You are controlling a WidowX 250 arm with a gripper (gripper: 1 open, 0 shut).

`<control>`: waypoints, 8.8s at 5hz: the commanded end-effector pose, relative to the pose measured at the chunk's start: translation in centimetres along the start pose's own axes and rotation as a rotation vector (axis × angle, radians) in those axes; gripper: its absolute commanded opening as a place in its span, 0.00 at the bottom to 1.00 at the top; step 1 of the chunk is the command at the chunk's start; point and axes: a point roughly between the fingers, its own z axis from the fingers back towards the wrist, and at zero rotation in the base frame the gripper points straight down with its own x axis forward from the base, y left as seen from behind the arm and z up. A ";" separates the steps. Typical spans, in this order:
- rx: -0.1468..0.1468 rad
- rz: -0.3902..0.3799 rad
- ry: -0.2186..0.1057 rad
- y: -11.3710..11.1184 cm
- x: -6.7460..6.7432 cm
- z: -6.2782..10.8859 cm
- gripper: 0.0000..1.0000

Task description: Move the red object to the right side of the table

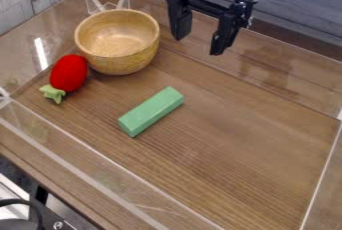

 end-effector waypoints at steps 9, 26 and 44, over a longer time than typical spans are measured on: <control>0.026 -0.206 0.007 18.6 -4.1 -6.0 1.00; -0.031 -0.103 -0.021 18.4 -2.0 -5.9 0.00; -0.173 -0.389 0.036 -6.3 -0.4 -8.4 0.00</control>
